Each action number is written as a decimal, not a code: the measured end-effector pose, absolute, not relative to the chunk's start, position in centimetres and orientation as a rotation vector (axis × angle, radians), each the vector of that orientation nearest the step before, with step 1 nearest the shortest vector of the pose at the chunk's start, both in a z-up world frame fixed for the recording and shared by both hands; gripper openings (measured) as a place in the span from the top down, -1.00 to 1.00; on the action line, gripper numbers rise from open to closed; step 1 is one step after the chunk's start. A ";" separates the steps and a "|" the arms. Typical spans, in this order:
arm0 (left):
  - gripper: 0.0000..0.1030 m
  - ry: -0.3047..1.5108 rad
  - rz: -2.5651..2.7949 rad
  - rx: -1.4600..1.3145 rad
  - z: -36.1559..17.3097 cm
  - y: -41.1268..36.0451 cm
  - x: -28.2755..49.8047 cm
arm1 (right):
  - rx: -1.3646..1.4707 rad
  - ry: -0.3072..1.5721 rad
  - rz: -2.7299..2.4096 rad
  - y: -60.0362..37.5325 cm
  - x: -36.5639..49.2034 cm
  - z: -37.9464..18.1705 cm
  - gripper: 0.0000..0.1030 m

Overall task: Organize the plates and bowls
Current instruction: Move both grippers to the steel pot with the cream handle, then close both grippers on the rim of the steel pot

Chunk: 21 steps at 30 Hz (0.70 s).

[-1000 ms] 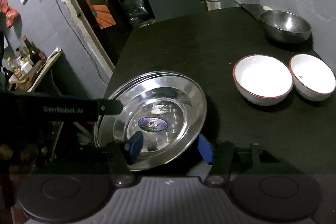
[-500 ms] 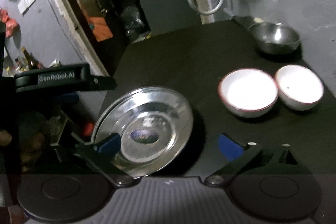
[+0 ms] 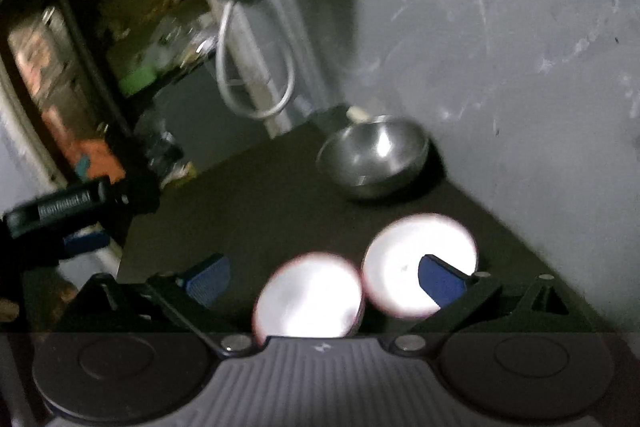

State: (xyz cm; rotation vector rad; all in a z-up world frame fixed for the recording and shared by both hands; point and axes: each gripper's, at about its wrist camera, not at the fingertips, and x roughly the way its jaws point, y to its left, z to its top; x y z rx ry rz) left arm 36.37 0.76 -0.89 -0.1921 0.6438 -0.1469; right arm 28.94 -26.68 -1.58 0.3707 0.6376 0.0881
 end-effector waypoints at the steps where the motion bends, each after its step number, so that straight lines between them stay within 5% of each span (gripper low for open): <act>1: -0.98 0.646 -0.162 -0.194 -1.0 0.2 37.4 | 0.379 0.629 0.082 -27.0 29.4 -1.7 -0.99; 13: -0.98 0.760 -0.347 -0.257 -5.6 -7.2 48.6 | 0.412 0.649 -0.034 -28.4 37.3 -5.1 -0.58; 21: -0.74 0.814 -0.403 -0.217 -7.8 -10.0 51.5 | 0.409 0.691 -0.085 -29.2 40.0 -6.7 -0.23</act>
